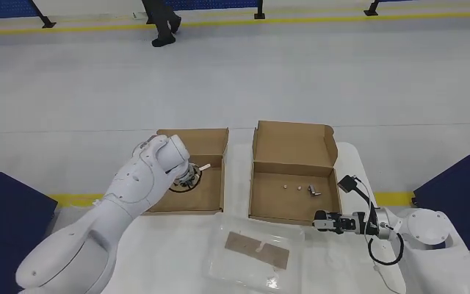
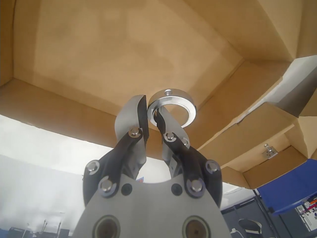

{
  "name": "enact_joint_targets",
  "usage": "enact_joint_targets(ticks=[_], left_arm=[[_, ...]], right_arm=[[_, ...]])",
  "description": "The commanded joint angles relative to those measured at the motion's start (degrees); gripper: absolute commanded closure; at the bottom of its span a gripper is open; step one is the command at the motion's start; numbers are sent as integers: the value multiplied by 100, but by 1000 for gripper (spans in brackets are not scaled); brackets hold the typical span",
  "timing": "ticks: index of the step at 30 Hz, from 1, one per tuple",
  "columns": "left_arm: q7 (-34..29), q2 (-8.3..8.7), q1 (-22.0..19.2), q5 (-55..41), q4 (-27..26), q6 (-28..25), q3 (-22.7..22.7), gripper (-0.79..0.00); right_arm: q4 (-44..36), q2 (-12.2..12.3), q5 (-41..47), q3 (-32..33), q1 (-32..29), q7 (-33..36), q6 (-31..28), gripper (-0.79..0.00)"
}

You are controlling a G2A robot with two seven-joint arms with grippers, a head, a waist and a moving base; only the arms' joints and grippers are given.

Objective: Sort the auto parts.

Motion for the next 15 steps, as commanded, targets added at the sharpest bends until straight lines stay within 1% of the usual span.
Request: enact_joint_targets(ticks=[1,9,15], left_arm=[[6,-106,-14,-59,229,-109,42,0],[48,-509,-52,-216,985,-461,177,0],[129,-778,-95,-294,1515,-649,210,0]], right_arm=[[0,0,0,0,0,0,0,-785],[0,0,0,0,0,0,0,-785],[0,0,0,0,0,0,0,-785]])
